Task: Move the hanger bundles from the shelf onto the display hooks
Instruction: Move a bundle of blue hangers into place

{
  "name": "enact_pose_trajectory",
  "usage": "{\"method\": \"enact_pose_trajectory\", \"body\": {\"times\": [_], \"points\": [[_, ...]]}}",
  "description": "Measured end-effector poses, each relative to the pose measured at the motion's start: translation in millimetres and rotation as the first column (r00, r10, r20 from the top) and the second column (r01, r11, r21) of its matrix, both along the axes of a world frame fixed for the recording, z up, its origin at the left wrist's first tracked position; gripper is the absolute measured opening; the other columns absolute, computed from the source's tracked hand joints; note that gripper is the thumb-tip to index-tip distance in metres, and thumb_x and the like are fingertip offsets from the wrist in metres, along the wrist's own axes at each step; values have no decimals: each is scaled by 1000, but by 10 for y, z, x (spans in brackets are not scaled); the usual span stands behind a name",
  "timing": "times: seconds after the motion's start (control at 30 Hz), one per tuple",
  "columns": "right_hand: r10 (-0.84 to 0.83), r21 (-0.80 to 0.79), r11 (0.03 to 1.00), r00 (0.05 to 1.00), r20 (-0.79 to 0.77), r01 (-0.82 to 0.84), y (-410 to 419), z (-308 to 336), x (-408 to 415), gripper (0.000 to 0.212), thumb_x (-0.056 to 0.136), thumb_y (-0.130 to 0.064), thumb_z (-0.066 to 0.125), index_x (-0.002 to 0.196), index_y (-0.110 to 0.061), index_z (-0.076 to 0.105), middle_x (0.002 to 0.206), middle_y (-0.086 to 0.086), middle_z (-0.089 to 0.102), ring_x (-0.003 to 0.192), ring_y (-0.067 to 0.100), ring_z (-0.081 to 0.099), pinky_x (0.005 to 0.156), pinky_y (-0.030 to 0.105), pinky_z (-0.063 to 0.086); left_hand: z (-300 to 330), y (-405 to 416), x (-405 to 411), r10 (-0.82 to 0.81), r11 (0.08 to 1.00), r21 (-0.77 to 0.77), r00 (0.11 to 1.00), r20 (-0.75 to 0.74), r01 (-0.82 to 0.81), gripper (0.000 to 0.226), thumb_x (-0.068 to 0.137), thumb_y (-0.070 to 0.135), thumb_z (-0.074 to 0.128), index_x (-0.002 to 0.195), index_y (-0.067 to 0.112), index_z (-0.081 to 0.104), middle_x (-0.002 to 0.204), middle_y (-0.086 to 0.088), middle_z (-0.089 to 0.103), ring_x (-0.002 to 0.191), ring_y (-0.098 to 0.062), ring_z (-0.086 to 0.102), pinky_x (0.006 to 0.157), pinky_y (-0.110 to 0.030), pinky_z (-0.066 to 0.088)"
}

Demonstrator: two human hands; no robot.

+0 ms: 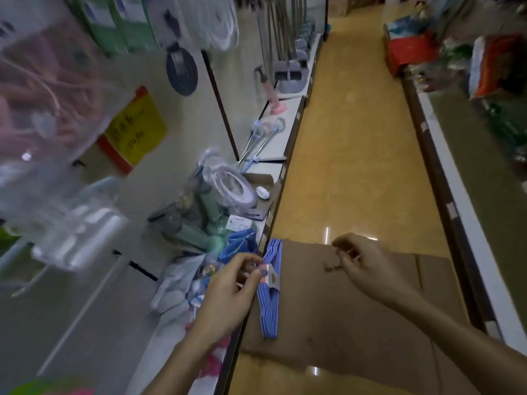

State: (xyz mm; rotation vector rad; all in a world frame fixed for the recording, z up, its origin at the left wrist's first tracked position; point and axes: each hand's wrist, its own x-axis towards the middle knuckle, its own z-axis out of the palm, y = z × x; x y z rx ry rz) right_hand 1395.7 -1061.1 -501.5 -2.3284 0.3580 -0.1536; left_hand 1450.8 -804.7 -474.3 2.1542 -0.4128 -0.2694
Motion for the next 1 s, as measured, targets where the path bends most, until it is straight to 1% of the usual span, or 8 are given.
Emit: {"method": "enact_pose_trajectory", "body": {"times": [0.1, 0.3, 0.4, 0.5, 0.6, 0.73, 0.87, 1.0], "points": [[3, 37, 999, 1000, -26, -2, 87, -771, 223, 17, 97, -15, 56, 110, -19, 66, 99, -6, 67, 86, 0, 59, 68, 15, 44, -714, 74, 172, 35, 999, 4, 999, -6, -35, 12, 96, 20, 59, 103, 29, 63, 89, 18, 67, 78, -7, 64, 68, -22, 50], [12, 72, 997, 997, -78, -6, 212, -2269, 496, 21, 98, -18, 56, 117, -21, 66, 104, -8, 65, 89, -1, 58, 73, 18, 47, -2097, 218, 447, 102, 994, -31, 994, -40, -104, 17, 95, 17, 61, 97, 34, 63, 83, 16, 63, 73, -17, 66, 71, -40, 53], [23, 52, 998, 996, -91, -18, 282, -3001, 590, 22, 98, -19, 55, 116, -22, 66, 105, -9, 65, 92, 1, 58, 81, 24, 52, -2811, 235, 578, 136, 990, -41, 991, -5, -136, 21, 94, 12, 61, 96, 33, 63, 83, 13, 63, 72, -16, 64, 70, -32, 50], [44, 17, 999, 993, -110, -43, 345, -3633, 744, 21, 98, -18, 54, 116, -21, 65, 94, -20, 56, 87, -2, 57, 76, 18, 50, -3448, 222, 762, 194, 980, -37, 981, 10, -193, 20, 93, 11, 62, 94, 31, 63, 83, 14, 65, 69, -11, 61, 66, -21, 46], [83, 22, 996, 985, -150, -81, 439, -4226, 900, 21, 100, -20, 50, 117, -26, 61, 100, -13, 61, 87, 0, 57, 76, 19, 51, -3972, 195, 948, 213, 976, 26, 976, 48, -214, 12, 91, 18, 63, 97, 28, 63, 92, 10, 66, 74, -6, 61, 65, -10, 43], [112, 78, 992, 979, -173, -100, 655, -4963, 1064, 22, 97, -19, 50, 114, -24, 64, 102, -9, 67, 87, 3, 60, 77, 21, 52, -4459, 163, 1210, 215, 969, 111, 974, 75, -222, 12, 93, 22, 61, 101, 30, 57, 104, 5, 59, 84, -6, 59, 66, -9, 38], [123, 237, 970, 961, -248, -63, 907, -5507, 1199, 22, 95, -18, 54, 115, -19, 62, 96, -8, 65, 85, 7, 62, 75, 19, 51, -4709, 129, 1416, 196, 968, 150, 979, 60, -203, 23, 95, 24, 59, 117, 26, 53, 117, 4, 46, 89, -3, 54, 83, -21, 38], [189, 419, 908, 918, -349, -28, 1139, -5832, 1369, 37, 91, -18, 67, 125, -9, 57, 98, 1, 65, 84, 10, 62, 81, 26, 52, -4835, 125, 1591, 294, 946, 128, 955, 37, -297, 29, 94, 21, 59, 121, 26, 50, 123, 0, 44, 96, -13, 54, 85, -27, 39]]}}
